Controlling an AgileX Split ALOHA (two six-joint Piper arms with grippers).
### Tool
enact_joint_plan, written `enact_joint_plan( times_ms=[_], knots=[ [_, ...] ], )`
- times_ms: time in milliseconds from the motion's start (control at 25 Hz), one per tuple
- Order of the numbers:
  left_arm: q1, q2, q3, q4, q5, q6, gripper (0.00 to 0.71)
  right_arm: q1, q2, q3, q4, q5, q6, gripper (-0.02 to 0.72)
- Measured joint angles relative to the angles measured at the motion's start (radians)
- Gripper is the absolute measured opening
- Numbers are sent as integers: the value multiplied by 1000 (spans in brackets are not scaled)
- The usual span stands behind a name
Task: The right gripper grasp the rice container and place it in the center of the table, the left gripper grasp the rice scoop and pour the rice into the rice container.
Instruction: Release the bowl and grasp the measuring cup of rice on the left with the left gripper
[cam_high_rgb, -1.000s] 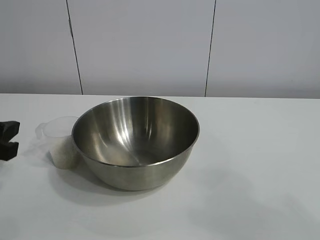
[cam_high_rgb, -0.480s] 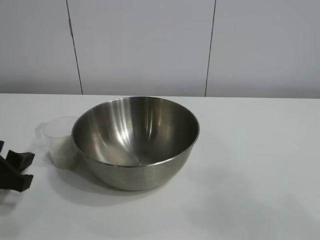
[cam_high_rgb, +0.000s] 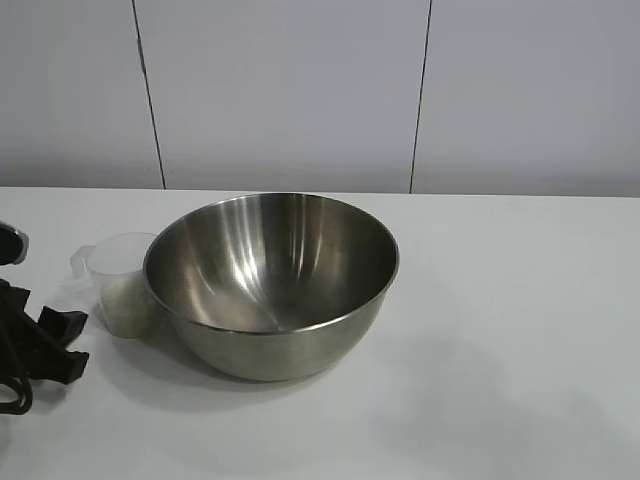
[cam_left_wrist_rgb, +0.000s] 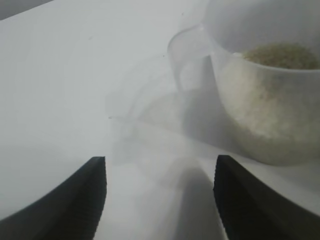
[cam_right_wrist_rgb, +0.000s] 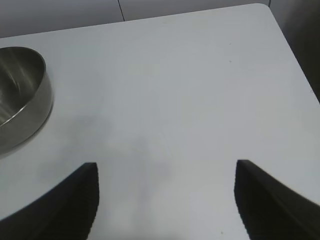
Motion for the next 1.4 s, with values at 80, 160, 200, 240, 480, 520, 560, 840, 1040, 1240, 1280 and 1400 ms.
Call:
enact_joint_plan(
  times_ms=[80,160,200,240,480,520,560,840,1040,1240,1280,1400],
  knots=[
    [0,0,-10,-10,-1,0,453,0,0,0,0,0,0,517],
    [0,1,-25,-20,-1,0,453,0,0,0,0,0,0,517],
    [0,1,-32,-23,-1,0,453,0,0,0,0,0,0,517],
    [0,1,-42,-26,-1,0,453,0,0,0,0,0,0,517],
    [0,45,-77,-25,-5,0,453,0,0,0,0,0,0,517],
    [0,54,-78,-24,-4,-1,453,0,0,0,0,0,0,517],
    [0,58,-81,-24,-8,-2,453,0,0,0,0,-1,0,517],
    [12,59,-107,-25,-4,-2,453,0,0,0,2,-1,1,516],
    [44,55,-109,-26,-4,-44,453,0,0,0,2,-1,1,516],
    [59,46,-134,29,-4,-58,453,0,0,0,2,-1,1,516],
    [59,46,-138,41,-4,-58,453,0,0,0,2,-1,1,516],
    [59,46,-142,53,-1,-60,452,0,0,0,3,-1,1,516]
  ],
)
